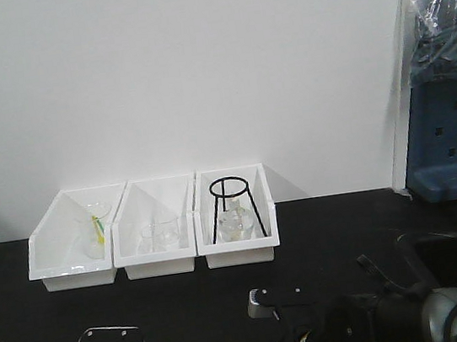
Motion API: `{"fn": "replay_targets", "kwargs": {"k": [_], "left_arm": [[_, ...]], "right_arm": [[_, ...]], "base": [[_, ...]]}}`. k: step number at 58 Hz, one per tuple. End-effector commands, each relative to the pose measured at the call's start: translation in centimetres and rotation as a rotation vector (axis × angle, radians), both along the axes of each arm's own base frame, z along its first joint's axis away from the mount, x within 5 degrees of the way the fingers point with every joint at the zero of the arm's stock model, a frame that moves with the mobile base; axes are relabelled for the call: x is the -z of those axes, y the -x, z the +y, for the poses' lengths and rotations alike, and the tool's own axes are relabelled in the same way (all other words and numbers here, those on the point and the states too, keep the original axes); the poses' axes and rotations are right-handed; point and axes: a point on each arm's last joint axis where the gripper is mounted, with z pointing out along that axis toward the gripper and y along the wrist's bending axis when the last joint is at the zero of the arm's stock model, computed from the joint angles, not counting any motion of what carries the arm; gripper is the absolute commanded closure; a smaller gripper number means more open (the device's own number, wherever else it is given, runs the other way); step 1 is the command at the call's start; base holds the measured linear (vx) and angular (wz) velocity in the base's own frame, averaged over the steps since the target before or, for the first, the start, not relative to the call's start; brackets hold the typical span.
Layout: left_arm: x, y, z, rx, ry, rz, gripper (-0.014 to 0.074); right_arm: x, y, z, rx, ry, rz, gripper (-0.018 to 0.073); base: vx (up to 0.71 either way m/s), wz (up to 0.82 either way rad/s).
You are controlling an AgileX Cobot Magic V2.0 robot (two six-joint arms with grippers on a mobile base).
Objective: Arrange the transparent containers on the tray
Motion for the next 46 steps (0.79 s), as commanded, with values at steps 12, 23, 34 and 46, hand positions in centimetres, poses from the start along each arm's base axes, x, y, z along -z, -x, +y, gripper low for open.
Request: {"fn": "replay_targets", "kwargs": {"k": [12, 23, 34, 46], "left_arm": [[-2.3, -1.0, -0.3, -0.022, 0.045, -0.123, 0.0226], [-2.3, -1.0, -0.3, -0.016, 0.039, -0.138, 0.0144], [-2.8, -1.0, -0.2, -0.019, 0.047, -0.158, 0.0107], [-6.6, -0.4, 0.2, 0.004, 0.070, -0.297, 0.0108]], "right_arm": [[-1.8, -0.5, 0.2, 0.003, -0.033, -0.055, 0.0221], [-1.8, -0.5, 0.2, 0.002, -0.032, -0.051, 0.0094], [-2.3, -0.3, 0.1, 0.001, -0.040, -0.047, 0.0041], [-6.3, 0.6, -0.4, -0.033, -0.078, -0.141, 0.0045]], "base": [[0.00, 0.00], [0.00, 0.00], [0.00, 0.00], [0.00, 0.00]]}}
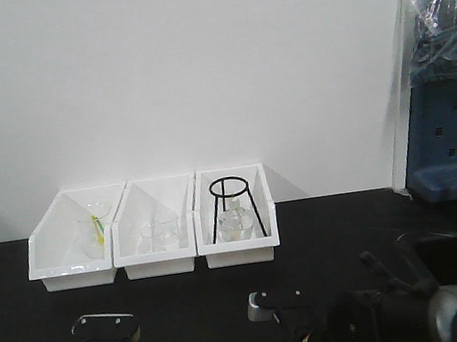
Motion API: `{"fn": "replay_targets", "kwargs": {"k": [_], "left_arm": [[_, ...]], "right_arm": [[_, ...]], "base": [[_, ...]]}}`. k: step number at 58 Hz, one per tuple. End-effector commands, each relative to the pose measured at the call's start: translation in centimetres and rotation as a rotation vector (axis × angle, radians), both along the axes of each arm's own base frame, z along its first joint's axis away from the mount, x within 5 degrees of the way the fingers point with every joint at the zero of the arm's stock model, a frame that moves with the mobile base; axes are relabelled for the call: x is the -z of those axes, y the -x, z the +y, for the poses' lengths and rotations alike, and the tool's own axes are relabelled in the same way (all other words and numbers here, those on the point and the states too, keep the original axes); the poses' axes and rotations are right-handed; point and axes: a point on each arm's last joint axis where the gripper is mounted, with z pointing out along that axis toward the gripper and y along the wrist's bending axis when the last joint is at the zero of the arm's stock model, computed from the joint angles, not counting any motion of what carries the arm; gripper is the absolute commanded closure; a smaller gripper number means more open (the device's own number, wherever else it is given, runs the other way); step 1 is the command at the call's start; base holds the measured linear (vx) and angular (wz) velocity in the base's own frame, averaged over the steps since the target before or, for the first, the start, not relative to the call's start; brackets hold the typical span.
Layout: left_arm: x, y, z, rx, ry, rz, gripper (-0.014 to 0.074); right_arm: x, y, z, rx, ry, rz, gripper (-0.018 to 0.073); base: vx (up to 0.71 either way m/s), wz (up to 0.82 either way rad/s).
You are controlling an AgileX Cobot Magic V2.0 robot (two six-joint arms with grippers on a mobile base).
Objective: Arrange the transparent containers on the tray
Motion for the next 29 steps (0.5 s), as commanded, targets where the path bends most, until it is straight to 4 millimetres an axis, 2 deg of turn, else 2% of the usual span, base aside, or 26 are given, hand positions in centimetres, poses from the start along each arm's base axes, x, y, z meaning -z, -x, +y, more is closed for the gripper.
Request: {"fn": "replay_targets", "kwargs": {"k": [1, 6, 13, 21, 29], "left_arm": [[-5.2, -0.2, 0.1, 0.007, 0.053, -0.231, 0.0108], [-7.5, 0.6, 0.5, 0.024, 0.060, -0.313, 0.0108], [-11.7, 2.5, 1.4, 0.051, 0.076, -0.456, 0.0117], [-16.7, 5.9, 3.0, 0.074, 0.095, -0.645, 0.0139], [-20.9, 9.9, 4.9, 0.058, 0.164, -0.815, 0.0178]], "right_arm": [[-5.9, 0.0, -0.3, -0.015, -0.085, -0.187, 0.0045], [-9.0, 0.8, -0.9, -0.033, -0.118, -0.293, 0.0045], [-14.4, 2.5, -2.3, -0.037, -0.183, -0.476, 0.0055], [-21.2, 6.1, -5.1, -0.069, -0.215, -0.752, 0.0083], [-25.4, 9.9, -7.9, -0.104, -0.178, -0.955, 0.0138]], "base": [[0.00, 0.00], [0.00, 0.00], [0.00, 0.00], [0.00, 0.00], [0.00, 0.00]]}}
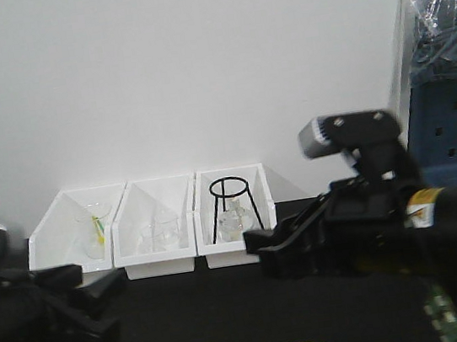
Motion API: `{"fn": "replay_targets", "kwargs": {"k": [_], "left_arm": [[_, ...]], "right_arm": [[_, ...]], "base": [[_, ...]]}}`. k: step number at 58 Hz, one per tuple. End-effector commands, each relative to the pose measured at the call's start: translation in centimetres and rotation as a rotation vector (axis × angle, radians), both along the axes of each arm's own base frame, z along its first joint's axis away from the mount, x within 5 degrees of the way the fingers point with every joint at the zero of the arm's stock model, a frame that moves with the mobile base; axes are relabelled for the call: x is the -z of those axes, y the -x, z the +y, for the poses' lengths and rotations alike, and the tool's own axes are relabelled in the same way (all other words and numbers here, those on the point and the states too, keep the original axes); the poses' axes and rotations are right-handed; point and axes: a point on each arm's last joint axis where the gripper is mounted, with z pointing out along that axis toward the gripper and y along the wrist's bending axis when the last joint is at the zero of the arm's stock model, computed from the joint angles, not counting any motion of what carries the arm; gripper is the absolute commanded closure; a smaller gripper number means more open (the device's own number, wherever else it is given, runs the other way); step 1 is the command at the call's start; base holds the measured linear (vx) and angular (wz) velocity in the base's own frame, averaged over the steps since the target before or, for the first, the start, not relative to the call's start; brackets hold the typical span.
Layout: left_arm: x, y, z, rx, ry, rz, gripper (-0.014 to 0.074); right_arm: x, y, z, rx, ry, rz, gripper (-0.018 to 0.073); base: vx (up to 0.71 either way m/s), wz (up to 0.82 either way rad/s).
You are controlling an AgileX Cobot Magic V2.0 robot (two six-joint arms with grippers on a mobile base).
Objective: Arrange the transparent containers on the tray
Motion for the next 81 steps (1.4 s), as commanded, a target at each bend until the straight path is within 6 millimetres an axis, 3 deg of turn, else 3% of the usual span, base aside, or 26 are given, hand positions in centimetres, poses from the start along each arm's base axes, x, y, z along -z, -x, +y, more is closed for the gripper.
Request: {"fn": "replay_targets", "kwargs": {"k": [1, 10, 20, 33, 59, 68, 77, 81], "left_arm": [[-4.4, 2.7, 1.3, -0.008, 0.089, -0.202, 0.0181], [-6.4, 5.8, 2.7, -0.002, 0.127, -0.282, 0.0220], [-7.5, 7.8, 3.6, -0.001, 0.155, -0.340, 0.0255], [-7.6, 8.0, 3.7, -0.001, 0.160, -0.352, 0.0274], [-7.3, 8.4, 4.0, -0.006, 0.127, -0.386, 0.0292], [-3.6, 10.3, 4.9, -0.009, 0.086, -0.420, 0.0389], [3.2, 12.9, 6.7, -0.066, 0.029, -0.408, 0.0592], [5.7, 13.8, 7.5, -0.115, 0.004, -0.378, 0.0605]], "right_arm": [[-4.5, 2.4, -2.1, 0.018, -0.034, -0.232, 0.0144], [-6.7, 4.9, -3.8, 0.026, -0.070, -0.329, 0.0216], [-7.1, 5.5, -4.2, 0.026, -0.082, -0.341, 0.0290], [-7.0, 5.5, -4.2, 0.024, -0.077, -0.333, 0.0351], [-7.0, 5.5, -4.2, 0.024, -0.076, -0.331, 0.0352], [-7.0, 5.5, -4.2, 0.024, -0.076, -0.331, 0.0352], [-7.0, 5.5, -4.2, 0.024, -0.076, -0.331, 0.0352], [-7.0, 5.5, -4.2, 0.024, -0.075, -0.330, 0.0352]], "base": [[0.00, 0.00], [0.00, 0.00], [0.00, 0.00], [0.00, 0.00], [0.00, 0.00], [0.00, 0.00], [0.00, 0.00], [0.00, 0.00]]}}
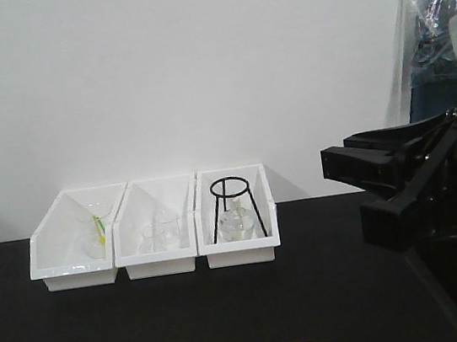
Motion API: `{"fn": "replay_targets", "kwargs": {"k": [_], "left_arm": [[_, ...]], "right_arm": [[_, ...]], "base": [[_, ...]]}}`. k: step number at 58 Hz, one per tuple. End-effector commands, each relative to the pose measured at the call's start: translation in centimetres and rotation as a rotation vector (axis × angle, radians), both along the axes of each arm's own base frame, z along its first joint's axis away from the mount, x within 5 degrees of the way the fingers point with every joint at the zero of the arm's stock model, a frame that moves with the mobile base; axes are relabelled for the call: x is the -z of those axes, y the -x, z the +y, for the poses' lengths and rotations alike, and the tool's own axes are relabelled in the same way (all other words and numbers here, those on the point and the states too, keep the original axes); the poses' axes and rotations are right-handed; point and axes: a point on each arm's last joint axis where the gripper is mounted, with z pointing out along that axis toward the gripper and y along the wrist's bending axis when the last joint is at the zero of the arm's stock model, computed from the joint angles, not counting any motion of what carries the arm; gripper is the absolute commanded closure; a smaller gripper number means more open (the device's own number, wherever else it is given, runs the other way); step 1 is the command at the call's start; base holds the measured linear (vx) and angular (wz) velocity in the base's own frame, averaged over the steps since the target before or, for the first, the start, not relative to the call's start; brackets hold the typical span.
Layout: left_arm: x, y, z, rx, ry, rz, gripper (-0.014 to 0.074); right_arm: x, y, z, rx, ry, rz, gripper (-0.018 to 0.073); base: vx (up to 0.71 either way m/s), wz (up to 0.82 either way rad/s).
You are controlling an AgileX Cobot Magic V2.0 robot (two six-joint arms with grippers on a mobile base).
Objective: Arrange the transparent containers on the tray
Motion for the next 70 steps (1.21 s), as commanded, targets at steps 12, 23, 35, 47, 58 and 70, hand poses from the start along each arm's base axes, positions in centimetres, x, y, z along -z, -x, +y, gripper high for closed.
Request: {"fn": "replay_targets", "kwargs": {"k": [12, 23, 35, 47, 58, 70], "left_arm": [[7.0, 3.3, 2.5, -0.220, 0.004, 0.035, 0.0605], [11.3, 2.8, 2.9, -0.317, 0.050, 0.155, 0.0605], [12.2, 2.8, 3.0, -0.339, 0.146, 0.179, 0.0605], [12.2, 2.8, 3.0, -0.340, 0.145, 0.184, 0.0605], [12.2, 2.8, 3.0, -0.340, 0.145, 0.184, 0.0605], [12.2, 2.8, 3.0, -0.340, 0.145, 0.184, 0.0605]], "right_arm": [[-1.9, 0.4, -0.5, 0.014, -0.055, -0.105, 0.0352], [-1.9, 0.4, -0.4, 0.014, -0.053, -0.101, 0.0352], [-1.8, 0.3, -0.4, 0.014, -0.052, -0.101, 0.0352], [-1.8, 0.3, -0.4, 0.013, -0.052, -0.100, 0.0352], [-1.8, 0.3, -0.4, 0.013, -0.051, -0.099, 0.0352], [-1.8, 0.3, -0.4, 0.013, -0.051, -0.099, 0.0352]], "base": [[0.00, 0.00], [0.00, 0.00], [0.00, 0.00], [0.00, 0.00], [0.00, 0.00], [0.00, 0.00]]}}
